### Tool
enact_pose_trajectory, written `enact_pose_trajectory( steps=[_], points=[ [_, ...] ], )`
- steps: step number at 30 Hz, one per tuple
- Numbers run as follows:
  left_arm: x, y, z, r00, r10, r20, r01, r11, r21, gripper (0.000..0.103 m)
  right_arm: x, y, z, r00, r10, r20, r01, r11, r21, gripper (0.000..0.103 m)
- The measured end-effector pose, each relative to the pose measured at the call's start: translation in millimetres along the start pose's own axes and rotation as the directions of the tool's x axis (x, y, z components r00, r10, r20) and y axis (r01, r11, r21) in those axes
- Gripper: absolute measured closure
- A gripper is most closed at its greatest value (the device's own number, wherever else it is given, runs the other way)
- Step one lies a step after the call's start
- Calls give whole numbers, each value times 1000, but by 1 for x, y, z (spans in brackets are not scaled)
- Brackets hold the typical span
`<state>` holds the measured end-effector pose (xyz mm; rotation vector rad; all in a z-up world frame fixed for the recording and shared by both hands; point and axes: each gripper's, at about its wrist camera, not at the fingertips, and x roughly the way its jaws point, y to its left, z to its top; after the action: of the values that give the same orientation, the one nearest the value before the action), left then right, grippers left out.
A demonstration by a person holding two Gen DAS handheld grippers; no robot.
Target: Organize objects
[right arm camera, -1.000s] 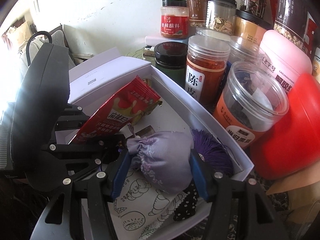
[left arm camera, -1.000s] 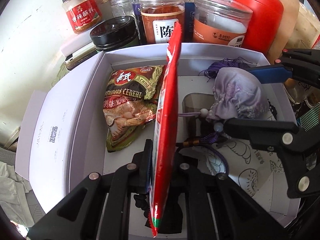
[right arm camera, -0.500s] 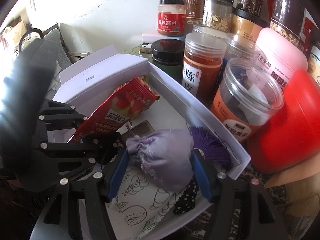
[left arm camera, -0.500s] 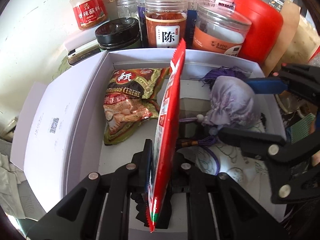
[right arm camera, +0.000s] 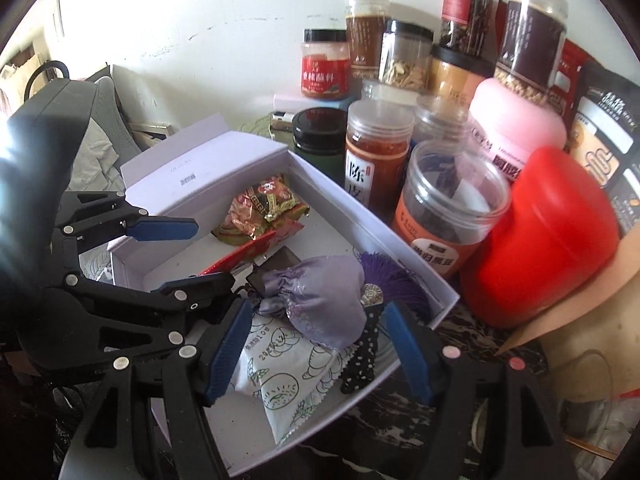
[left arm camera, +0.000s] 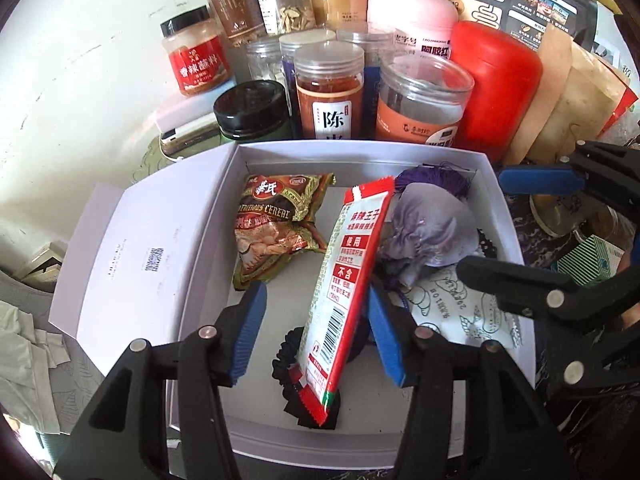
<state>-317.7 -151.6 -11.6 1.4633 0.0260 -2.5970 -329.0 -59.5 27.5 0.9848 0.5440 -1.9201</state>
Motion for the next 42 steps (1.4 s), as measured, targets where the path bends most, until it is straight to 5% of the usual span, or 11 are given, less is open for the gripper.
enact_pose_trajectory(
  steps=[21,42],
  points=[
    [-90,12,3,987,122,102,-115,991,-70,39,-92,21,-3,986,-73,149,74,997,-4,31],
    [-177,-9,-50,977,144,160,-126,985,-116,27,-171,61,-50,951,-198,239,201,979,9,29]
  ],
)
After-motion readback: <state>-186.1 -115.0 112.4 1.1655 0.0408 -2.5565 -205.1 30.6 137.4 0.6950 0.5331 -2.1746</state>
